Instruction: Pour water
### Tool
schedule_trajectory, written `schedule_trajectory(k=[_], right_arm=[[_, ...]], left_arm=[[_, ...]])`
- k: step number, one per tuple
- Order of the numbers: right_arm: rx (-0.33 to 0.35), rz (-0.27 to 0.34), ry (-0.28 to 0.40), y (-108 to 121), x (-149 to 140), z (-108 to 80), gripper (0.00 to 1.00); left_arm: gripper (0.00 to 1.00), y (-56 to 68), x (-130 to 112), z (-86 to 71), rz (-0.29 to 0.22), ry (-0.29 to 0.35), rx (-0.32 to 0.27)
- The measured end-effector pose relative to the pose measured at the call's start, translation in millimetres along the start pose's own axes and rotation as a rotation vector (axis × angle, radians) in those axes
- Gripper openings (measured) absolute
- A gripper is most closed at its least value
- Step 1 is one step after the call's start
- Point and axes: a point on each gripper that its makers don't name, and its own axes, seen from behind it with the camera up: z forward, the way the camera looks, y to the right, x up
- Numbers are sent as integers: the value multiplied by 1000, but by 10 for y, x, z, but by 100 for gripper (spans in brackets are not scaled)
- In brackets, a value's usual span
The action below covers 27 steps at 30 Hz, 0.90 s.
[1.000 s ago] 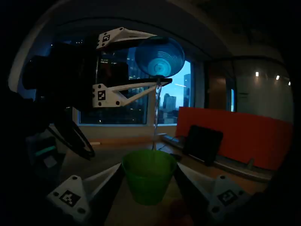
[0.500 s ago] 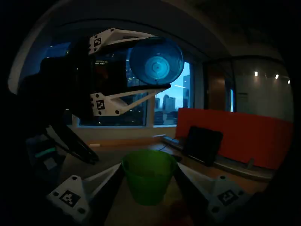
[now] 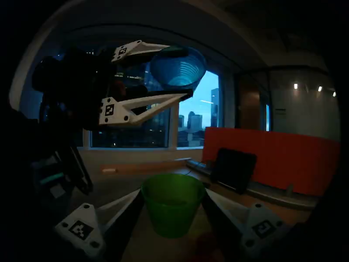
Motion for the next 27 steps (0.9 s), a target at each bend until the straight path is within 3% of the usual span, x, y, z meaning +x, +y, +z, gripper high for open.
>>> schedule_trajectory(k=[9, 27], right_arm=[[-4, -1, 8, -2, 49, -39, 90], [-11, -2, 14, -2, 80, -88, 90]], left_arm=[[86, -91, -129, -10, -349, -2, 9], [87, -56, -358, -60, -976, -17, -2]])
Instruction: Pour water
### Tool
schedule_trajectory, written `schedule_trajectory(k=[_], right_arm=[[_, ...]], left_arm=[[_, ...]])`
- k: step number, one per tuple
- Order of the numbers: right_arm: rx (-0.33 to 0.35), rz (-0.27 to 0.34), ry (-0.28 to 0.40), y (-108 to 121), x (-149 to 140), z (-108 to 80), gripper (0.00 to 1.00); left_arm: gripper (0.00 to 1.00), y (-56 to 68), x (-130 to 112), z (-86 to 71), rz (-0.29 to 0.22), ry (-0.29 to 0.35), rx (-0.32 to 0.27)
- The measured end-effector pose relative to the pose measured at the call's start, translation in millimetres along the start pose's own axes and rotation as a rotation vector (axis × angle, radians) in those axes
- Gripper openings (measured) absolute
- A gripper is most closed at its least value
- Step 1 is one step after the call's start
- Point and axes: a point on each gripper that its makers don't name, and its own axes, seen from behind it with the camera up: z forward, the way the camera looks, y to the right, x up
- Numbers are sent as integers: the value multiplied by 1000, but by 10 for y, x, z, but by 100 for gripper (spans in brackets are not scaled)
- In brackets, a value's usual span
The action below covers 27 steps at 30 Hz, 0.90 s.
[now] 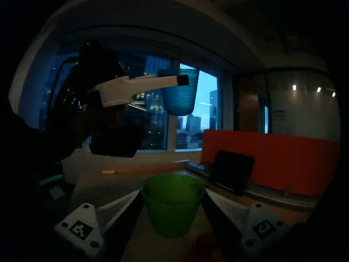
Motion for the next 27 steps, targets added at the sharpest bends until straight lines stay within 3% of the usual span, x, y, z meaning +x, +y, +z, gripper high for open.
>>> schedule_trajectory(k=[8, 11, 20, 27], right_arm=[[4, 2, 6, -16, 15, -23, 90], [3, 2, 6, -16, 9, -28, 90], [13, 9, -7, -50, 2, -59, 90], [22, 5, -44, -58, -79, -148, 91]], left_arm=[[87, -8, -82, 33, -266, -41, -45], [87, -21, -130, 34, -318, -60, -54], [87, -17, -390, -44, -301, -124, -49], [88, -33, -725, -118, -318, -169, -37]])
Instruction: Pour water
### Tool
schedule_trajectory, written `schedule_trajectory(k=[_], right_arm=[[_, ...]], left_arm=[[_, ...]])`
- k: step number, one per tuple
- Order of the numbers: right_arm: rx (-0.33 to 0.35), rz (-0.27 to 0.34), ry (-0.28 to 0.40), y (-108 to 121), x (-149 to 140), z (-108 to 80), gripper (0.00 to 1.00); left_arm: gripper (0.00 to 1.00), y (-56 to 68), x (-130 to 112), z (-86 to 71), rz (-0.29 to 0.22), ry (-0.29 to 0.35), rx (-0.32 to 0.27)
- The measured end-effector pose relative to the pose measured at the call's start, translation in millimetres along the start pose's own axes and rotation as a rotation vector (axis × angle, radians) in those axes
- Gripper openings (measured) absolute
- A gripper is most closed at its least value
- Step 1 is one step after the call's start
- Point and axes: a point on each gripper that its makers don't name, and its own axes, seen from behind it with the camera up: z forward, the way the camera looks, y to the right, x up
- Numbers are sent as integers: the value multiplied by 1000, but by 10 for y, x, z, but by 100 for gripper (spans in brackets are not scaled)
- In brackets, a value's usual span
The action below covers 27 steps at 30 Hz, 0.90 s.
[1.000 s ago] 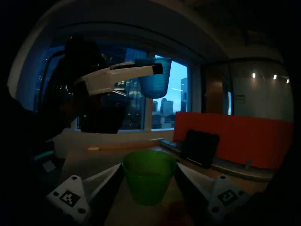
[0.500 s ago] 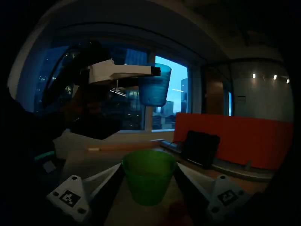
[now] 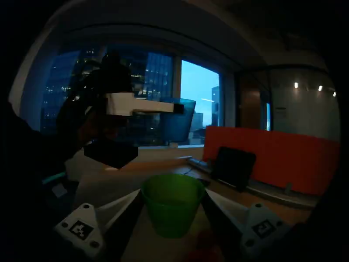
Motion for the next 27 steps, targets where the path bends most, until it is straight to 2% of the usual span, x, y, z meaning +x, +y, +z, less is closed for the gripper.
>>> schedule_trajectory(k=[11, 27], right_arm=[[24, 14, -74, -37, -163, -124, 91], [88, 19, -238, -154, -622, -151, 92]], left_arm=[[88, -129, -646, -65, -18, -85, 10], [88, -112, -1581, -94, -16, -237, -25]])
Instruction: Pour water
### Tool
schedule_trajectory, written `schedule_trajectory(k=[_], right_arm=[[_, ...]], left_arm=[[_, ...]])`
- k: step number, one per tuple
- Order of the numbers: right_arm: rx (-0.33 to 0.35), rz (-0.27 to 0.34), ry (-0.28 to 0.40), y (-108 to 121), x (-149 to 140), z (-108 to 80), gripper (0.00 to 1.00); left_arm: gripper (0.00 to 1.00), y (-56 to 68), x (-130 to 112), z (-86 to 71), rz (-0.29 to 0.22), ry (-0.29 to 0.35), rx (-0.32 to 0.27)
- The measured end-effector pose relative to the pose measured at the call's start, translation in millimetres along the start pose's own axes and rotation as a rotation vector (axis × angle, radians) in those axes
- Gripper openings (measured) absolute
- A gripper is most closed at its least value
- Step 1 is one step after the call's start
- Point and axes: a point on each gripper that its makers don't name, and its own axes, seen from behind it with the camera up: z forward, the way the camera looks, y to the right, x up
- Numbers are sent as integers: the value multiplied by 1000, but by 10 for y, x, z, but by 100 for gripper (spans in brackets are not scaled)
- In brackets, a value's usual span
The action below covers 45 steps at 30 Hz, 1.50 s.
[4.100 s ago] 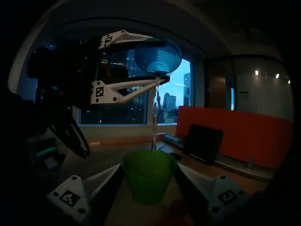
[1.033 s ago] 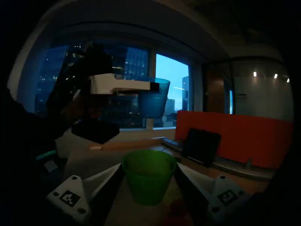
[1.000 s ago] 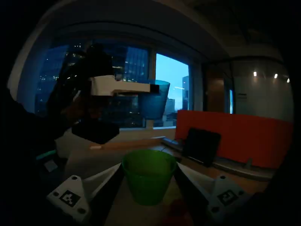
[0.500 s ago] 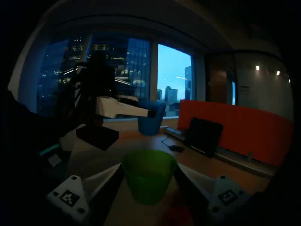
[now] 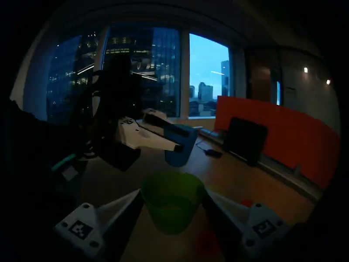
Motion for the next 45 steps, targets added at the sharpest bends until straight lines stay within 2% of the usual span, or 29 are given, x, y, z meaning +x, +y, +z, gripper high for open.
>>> schedule_trajectory(k=[11, 17, 26, 38, 45], right_arm=[[37, -6, -120, -25, -389, 175, 93], [59, -22, -180, -59, -589, 280, 93], [76, -20, -239, -55, -850, 417, 93], [96, -35, -306, -40, -1159, 530, 94], [101, -41, -323, -54, -1258, 602, 94]], left_arm=[[88, 71, -531, 158, 8, -101, -46], [88, 89, -805, 233, 35, -160, -62], [87, 128, -1137, 313, 61, -234, -91], [89, 153, -1466, 447, 74, -298, -121], [89, 163, -1585, 501, 62, -312, -133]])
